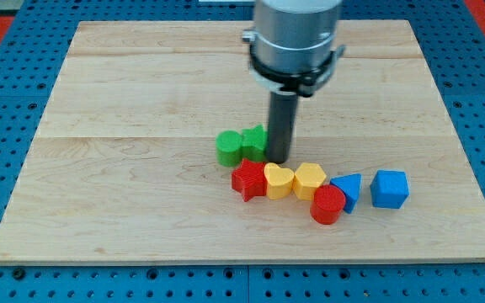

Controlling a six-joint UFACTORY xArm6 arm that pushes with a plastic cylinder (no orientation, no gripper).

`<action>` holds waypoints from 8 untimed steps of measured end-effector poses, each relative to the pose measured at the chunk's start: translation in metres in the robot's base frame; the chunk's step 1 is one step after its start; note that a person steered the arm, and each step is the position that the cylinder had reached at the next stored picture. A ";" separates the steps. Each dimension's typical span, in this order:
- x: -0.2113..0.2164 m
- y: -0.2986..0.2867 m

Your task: Push the green circle to the left of the green star

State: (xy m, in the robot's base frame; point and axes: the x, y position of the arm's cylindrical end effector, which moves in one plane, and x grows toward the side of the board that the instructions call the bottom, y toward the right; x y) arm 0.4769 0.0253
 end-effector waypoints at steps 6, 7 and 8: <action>-0.010 -0.150; -0.030 -0.191; -0.041 -0.174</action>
State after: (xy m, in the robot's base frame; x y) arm 0.4355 -0.1488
